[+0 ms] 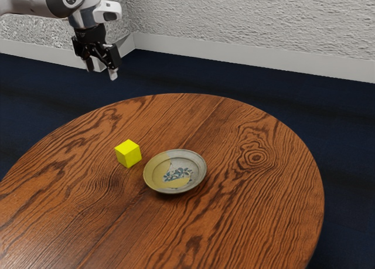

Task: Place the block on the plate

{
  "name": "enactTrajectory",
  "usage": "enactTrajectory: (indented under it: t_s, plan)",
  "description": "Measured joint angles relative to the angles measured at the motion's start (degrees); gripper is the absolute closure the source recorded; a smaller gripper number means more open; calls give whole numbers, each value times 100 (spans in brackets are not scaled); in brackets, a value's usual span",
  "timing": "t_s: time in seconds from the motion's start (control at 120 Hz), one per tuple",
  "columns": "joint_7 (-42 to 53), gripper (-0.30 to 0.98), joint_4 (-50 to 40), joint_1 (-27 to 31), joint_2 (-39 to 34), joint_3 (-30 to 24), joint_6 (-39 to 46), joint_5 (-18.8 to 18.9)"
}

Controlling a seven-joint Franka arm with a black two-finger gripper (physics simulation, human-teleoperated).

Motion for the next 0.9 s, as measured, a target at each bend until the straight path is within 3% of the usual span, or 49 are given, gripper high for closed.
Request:
enactTrajectory:
  t_s: [0.4,0.9]
  plan:
    - [215,0,-486,7,38,174,16,-42]
    - [704,0,-543,354,1667,198,1196,-321]
